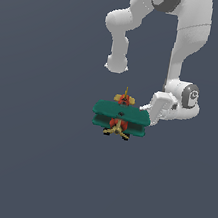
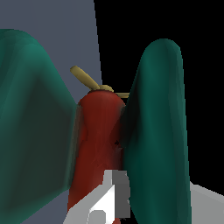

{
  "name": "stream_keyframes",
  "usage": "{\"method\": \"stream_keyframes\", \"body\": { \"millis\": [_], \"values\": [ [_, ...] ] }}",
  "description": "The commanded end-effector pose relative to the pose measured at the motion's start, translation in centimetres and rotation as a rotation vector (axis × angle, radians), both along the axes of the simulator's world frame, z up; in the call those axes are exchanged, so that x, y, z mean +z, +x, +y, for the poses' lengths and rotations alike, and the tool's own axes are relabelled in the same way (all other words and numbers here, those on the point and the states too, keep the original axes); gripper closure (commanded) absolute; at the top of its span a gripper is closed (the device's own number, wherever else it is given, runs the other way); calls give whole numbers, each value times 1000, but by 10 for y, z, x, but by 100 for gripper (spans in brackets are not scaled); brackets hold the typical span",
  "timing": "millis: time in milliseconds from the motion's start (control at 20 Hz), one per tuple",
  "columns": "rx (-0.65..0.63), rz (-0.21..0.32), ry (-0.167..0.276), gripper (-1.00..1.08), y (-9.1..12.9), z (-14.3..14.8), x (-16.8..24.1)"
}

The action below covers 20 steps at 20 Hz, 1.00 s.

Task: Pick up the object and move it to a goal position.

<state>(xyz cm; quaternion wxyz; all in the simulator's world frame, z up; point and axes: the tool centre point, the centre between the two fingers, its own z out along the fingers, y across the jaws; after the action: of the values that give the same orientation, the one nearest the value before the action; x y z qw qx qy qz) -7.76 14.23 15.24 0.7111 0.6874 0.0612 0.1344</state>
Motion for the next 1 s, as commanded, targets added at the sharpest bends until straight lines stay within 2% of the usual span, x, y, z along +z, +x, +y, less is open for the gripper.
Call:
{"method": "stream_keyframes", "body": {
  "millis": [0, 500, 950],
  "values": [
    [0, -4, 0, 108, -15, -5, 7],
    [-1, -4, 0, 108, -65, -21, 22],
    [-2, -4, 0, 108, -82, -25, 27]
  ]
}}
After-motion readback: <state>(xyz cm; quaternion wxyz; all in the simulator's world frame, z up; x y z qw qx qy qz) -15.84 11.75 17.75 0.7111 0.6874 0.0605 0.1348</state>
